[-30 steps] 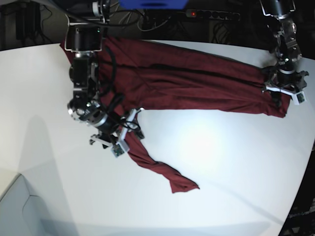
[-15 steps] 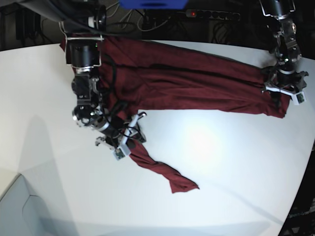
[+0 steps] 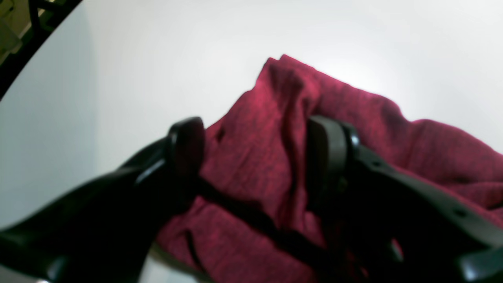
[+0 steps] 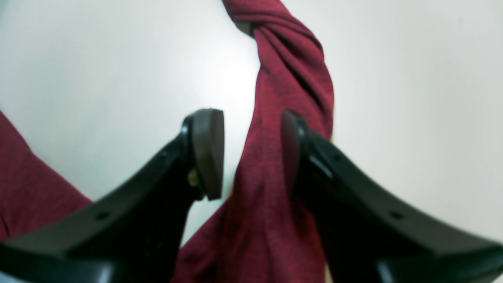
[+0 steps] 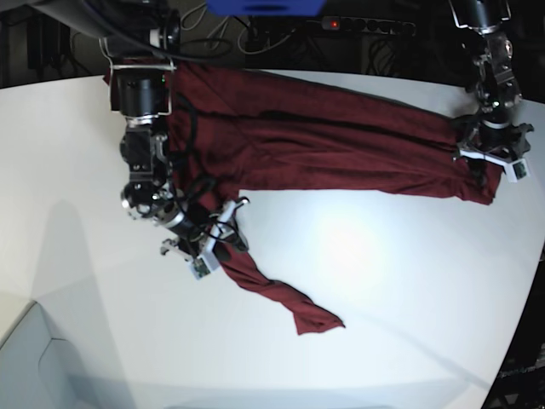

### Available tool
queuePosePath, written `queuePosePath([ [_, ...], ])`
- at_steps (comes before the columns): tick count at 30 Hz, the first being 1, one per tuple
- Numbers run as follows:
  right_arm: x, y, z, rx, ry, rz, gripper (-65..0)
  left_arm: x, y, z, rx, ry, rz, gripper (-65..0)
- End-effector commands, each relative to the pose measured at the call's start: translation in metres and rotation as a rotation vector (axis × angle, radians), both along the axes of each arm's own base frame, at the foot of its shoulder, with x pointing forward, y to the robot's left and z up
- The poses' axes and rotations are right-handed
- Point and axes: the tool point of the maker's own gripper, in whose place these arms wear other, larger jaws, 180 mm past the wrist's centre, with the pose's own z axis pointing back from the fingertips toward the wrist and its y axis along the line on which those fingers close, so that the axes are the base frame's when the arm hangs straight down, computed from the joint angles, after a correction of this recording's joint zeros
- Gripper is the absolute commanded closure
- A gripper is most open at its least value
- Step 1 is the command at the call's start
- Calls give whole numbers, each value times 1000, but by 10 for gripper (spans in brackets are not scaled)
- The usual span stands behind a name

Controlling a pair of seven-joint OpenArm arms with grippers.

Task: Layout the t-shirt on the table in an organized manner, then fold the t-shirt properly
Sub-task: 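Grasp the loose maroon sleeve with the right gripper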

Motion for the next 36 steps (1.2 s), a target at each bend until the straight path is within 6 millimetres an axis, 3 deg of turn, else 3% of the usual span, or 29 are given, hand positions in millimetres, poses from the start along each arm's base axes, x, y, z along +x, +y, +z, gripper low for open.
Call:
queuePosePath([
  [1, 16, -1, 21, 26, -65, -27, -212, 7, 4, 9, 18, -17, -8, -383],
  [21, 17, -8, 18, 14, -61, -55, -210, 7, 4, 9, 18, -17, -9, -384],
  [29, 20, -22, 7, -8, -36, -141, -206, 13, 3, 12, 19, -28, -11, -384],
  [36, 17, -22, -1, -8, -15, -140, -88, 13, 3, 12, 19, -29, -12, -384],
])
